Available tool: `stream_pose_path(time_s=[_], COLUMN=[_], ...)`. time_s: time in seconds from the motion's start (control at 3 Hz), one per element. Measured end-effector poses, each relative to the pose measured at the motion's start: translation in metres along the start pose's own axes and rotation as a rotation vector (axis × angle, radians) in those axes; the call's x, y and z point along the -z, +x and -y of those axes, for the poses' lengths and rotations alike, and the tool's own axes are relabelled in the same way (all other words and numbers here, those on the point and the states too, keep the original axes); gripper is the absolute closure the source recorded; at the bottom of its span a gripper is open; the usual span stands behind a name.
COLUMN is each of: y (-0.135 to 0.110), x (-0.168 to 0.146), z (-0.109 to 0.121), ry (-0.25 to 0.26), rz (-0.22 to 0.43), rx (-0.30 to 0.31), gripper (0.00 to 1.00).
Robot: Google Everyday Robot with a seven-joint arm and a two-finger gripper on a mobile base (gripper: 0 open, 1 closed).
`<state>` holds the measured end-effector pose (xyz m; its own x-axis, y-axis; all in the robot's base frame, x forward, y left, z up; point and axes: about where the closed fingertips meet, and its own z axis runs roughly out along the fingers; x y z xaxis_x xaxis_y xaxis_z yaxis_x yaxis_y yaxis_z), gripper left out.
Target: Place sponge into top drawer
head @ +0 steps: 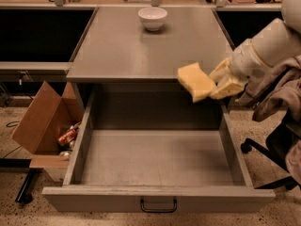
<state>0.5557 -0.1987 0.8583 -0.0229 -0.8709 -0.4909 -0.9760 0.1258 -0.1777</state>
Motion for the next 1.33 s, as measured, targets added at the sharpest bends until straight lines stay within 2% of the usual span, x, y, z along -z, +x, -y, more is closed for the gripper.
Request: stream_pose_path(time_s=[0.33, 0.67, 1.0, 1.33], y=[0.016, 0.049, 0.068, 0.071], x=[-0.017, -0.049, -0.085, -0.122], z=[-0.044, -0.073, -0.088, -0.096], ry=[-0.04, -0.112, -0.18, -0.242], rz=[-0.022, -0.059, -0.109, -0.174], rx=[0.045, 0.02, 0.008, 0.019], gripper=[1.0, 1.0, 1.0, 1.0])
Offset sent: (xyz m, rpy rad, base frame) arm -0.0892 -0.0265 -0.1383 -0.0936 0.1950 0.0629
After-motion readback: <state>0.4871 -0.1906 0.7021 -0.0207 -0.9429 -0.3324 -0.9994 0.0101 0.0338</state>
